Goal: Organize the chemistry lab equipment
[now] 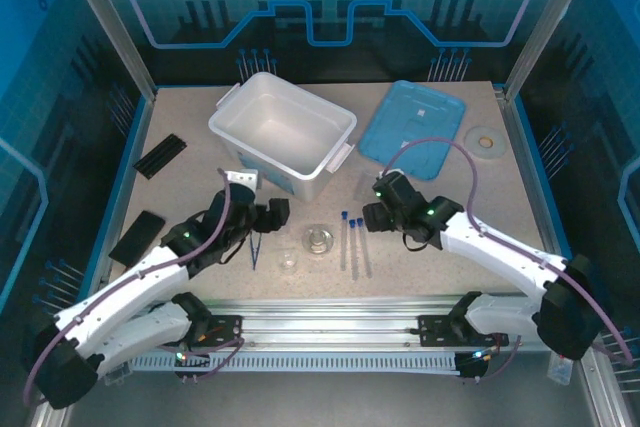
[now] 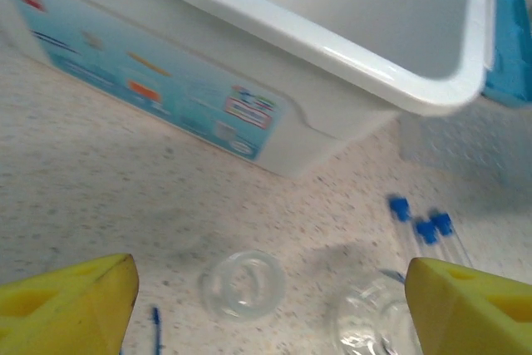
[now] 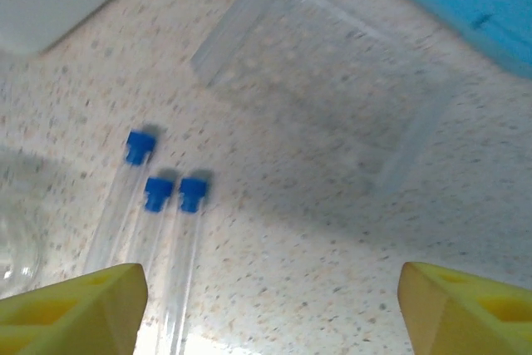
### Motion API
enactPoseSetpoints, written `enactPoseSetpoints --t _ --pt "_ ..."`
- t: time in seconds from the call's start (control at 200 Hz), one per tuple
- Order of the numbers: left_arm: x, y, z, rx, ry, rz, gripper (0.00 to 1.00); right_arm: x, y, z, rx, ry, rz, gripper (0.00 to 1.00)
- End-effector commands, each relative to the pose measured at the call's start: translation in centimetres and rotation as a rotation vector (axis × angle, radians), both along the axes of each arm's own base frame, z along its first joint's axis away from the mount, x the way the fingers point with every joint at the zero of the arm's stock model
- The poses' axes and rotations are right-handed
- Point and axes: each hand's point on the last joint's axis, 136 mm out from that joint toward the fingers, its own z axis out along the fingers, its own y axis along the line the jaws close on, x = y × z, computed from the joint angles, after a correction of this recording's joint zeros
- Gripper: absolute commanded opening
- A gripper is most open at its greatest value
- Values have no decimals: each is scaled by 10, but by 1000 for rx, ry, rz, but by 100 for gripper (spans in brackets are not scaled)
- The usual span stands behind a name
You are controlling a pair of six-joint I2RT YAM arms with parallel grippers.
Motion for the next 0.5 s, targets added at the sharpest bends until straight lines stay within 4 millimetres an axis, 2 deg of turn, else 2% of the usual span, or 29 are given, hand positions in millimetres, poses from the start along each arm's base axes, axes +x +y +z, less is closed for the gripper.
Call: enactPoseSetpoints --t 0.0,0.175,0.405,0.495 --pt "-6 -26 5 -35 21 -130 84 -14 15 -10 1 89 18 76" --pt "-9 -45 -1 -56 48 -202 78 -28 30 -34 -23 172 38 65" --pt "-16 -59 -9 -44 64 -248 75 -36 39 -62 -56 250 42 59" --pt "-17 -62 -11 -40 66 -254 75 -37 37 -71 -81 265 34 56"
